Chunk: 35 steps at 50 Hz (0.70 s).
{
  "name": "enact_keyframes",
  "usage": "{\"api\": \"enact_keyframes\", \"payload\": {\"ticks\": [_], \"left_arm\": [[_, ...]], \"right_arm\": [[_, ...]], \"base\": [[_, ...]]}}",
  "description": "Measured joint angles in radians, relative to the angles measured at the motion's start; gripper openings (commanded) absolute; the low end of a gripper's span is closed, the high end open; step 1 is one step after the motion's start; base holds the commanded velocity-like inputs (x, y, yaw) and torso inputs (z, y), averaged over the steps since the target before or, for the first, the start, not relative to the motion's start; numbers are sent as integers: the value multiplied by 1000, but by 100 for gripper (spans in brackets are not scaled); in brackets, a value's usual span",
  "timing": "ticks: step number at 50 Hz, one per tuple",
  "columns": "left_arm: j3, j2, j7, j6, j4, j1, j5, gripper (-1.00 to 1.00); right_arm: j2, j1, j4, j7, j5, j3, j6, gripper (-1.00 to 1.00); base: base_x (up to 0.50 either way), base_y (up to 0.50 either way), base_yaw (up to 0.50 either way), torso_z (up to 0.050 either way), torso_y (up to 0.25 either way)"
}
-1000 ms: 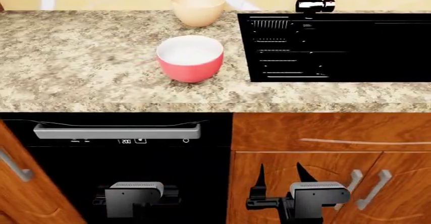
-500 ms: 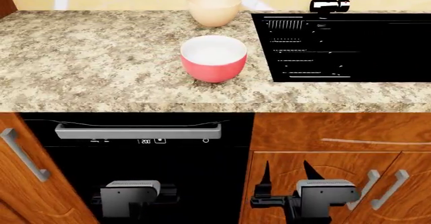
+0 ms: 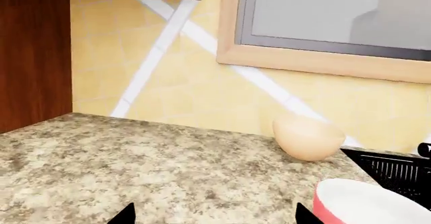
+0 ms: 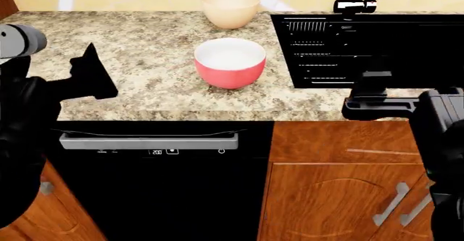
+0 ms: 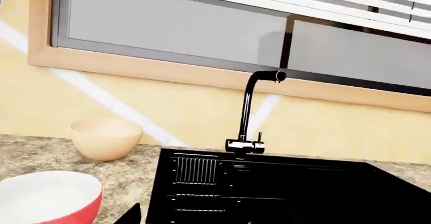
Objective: Stack the bowls in the sink.
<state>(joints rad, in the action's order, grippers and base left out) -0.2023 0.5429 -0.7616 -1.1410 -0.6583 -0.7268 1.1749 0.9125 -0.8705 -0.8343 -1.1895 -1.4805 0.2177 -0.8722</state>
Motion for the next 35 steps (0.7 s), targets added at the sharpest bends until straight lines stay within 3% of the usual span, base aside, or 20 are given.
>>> {"api": "enact_keyframes", "payload": {"ticks": [7, 15, 26, 35], "left_arm": [[72, 111, -173, -200, 110, -324, 218, 100], [253, 228, -297, -321, 227, -595, 391, 100], [569, 376, -361, -386, 317, -861, 596, 100], [756, 454, -361, -400, 340, -1004, 716, 100]], "right_arm": [[68, -335, 92, -182, -284, 131, -130, 100], [116, -582, 189, -282, -438, 252, -221, 100], [130, -728, 280, -304, -474, 348, -277, 100], [98, -776, 326, -268, -450, 385, -299, 100]], "base": [[0, 0, 0, 0, 0], [0, 0, 0, 0, 0], [20, 0, 0, 0, 0], [454, 0, 0, 0, 0]]}}
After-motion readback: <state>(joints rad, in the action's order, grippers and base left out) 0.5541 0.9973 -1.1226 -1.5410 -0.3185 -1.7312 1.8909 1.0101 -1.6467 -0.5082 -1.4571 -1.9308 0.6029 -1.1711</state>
